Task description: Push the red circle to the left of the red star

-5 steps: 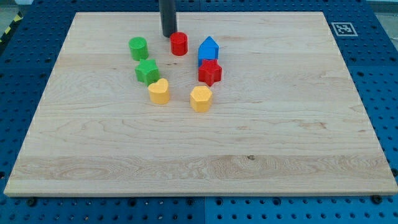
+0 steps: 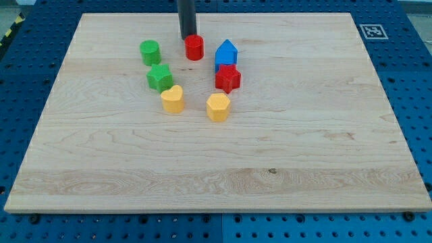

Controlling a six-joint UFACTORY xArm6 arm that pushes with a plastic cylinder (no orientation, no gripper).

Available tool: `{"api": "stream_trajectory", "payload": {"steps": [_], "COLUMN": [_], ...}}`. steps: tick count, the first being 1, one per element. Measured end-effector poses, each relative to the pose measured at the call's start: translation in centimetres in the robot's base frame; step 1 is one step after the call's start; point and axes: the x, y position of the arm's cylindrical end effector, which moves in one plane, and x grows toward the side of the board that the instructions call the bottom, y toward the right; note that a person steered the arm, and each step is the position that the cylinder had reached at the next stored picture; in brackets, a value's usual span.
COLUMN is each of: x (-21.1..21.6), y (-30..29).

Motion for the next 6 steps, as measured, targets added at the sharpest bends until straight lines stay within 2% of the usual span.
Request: {"api": "stream_trajectory", "payload": {"steps": [3, 6], "x": [5.5, 5.7], "y": [0.1, 1.7]}}
